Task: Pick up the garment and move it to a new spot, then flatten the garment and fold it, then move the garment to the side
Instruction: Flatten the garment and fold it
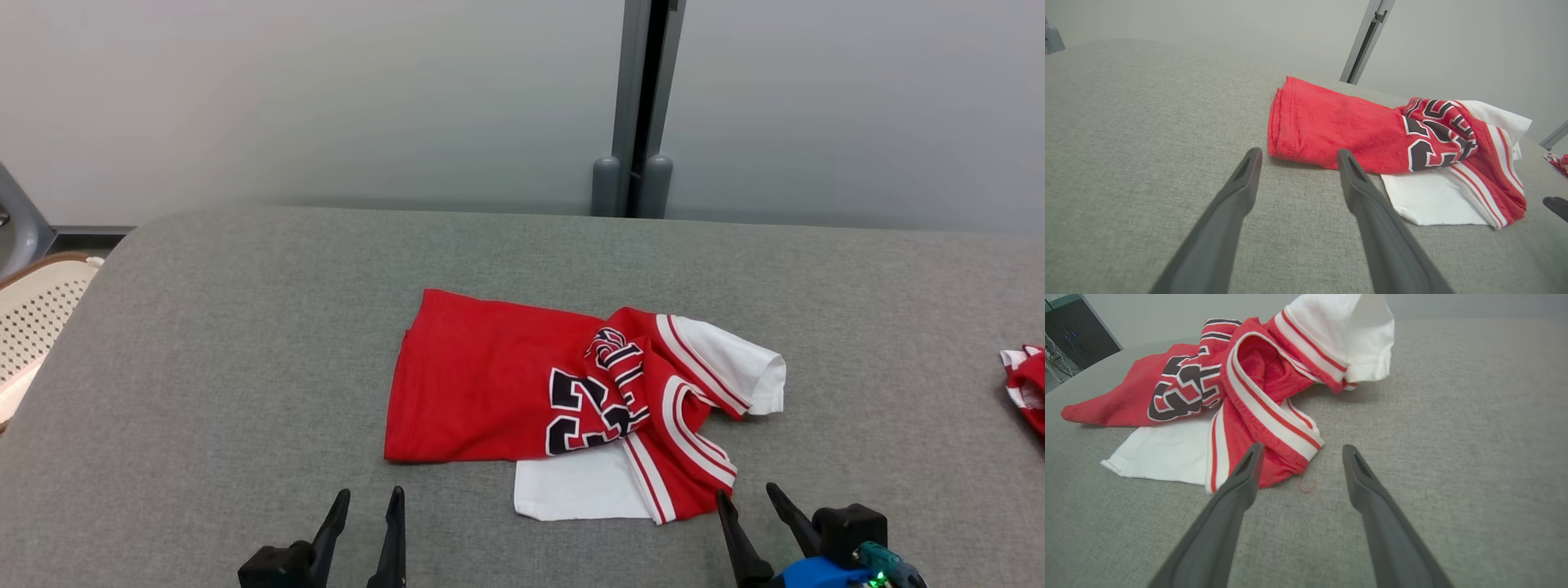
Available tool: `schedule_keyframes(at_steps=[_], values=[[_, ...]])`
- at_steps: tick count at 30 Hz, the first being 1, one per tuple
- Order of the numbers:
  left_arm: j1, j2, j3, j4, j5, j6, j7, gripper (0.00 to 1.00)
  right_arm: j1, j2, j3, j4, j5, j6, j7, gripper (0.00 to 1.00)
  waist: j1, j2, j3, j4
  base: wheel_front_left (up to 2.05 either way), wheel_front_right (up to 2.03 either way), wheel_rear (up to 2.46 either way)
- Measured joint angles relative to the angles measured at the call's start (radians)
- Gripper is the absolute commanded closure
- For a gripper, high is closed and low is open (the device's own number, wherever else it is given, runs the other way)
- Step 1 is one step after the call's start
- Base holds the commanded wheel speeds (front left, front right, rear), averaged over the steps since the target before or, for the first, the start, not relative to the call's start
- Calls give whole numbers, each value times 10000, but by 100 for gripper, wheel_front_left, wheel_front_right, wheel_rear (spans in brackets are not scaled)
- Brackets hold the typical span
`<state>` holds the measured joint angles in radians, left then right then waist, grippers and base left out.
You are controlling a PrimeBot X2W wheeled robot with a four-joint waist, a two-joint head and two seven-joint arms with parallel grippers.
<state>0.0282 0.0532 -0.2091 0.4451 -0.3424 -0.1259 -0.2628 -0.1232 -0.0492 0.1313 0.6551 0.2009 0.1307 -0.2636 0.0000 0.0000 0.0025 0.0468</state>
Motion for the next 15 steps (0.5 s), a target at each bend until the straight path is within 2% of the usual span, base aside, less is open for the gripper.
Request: schedule_keyframes(at_steps=[11, 12, 14, 15], values=[[-481, -13, -435, 130, -209, -31, 0, 0, -958, 4, 153, 1444, 510, 0, -12, 2, 1, 0, 696, 716, 0, 0, 0], [-489, -13, -430, 151, -230, -31, 0, 0, -1005, -2, 173, 1559, 518, 0, -23, 50, 1, 0, 739, 766, 0, 0, 0], [-499, -15, -405, 178, -242, -31, 0, 0, -1106, -12, 100, 1753, 504, 0, -65, 100, 1, 0, 793, 834, 0, 0, 0], [-500, -13, -370, 184, -244, -31, 0, 0, -1139, -12, -21, 1824, 454, 0, -65, 100, 2, 0, 800, 842, 0, 0, 0]])
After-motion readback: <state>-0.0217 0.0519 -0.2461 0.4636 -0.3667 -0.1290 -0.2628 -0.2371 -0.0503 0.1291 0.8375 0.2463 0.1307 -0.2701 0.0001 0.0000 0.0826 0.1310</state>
